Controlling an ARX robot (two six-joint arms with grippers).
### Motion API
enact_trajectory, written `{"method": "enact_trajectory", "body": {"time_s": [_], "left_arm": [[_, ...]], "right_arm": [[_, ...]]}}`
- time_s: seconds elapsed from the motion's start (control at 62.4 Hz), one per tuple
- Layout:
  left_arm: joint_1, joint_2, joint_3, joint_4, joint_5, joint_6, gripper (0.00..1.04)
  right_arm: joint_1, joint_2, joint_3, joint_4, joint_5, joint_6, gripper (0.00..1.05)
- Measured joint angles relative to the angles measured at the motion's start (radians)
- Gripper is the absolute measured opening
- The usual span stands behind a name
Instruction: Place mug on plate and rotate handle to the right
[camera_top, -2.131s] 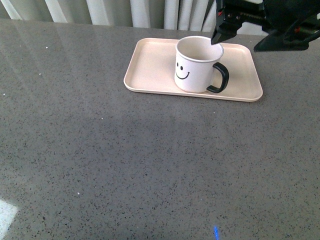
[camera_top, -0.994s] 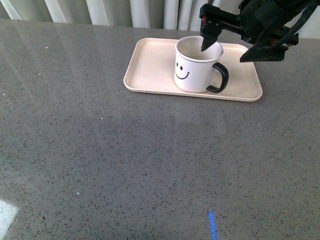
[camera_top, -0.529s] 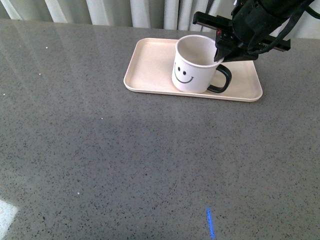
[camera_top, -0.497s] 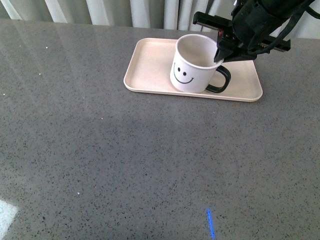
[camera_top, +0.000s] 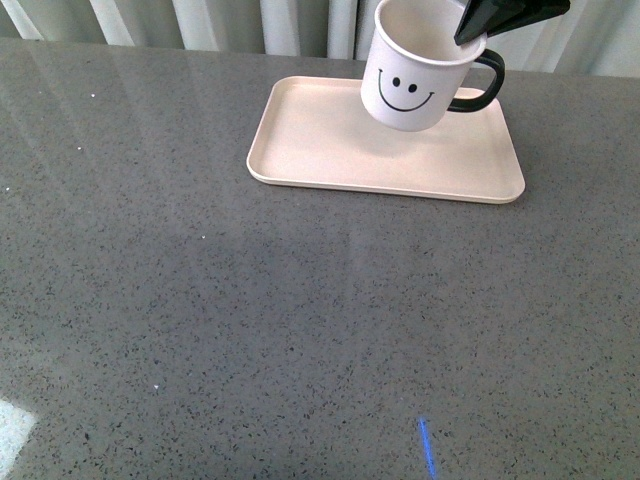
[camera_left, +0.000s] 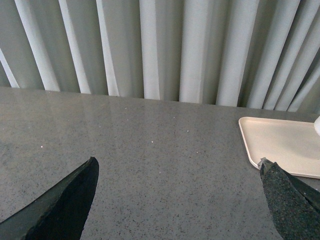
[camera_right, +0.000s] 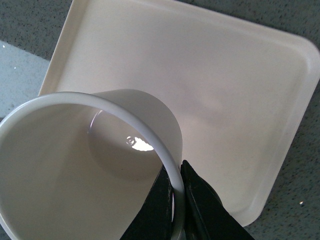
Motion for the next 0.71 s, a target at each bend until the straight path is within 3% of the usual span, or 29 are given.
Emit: {"method": "enact_trajectory", "body": {"time_s": [0.304, 0.705], "left_arm": [[0.000, 0.000, 0.000, 0.000, 0.000, 0.000, 0.96], [0.000, 0.000, 0.000, 0.000, 0.000, 0.000, 0.96]], "right_arm": [[-0.001, 0.080, 0.016, -0.016, 0.010, -0.093, 0.02], [-0.004, 0.137, 0.057, -0.018, 0.023, -0.111, 0.02]]}}
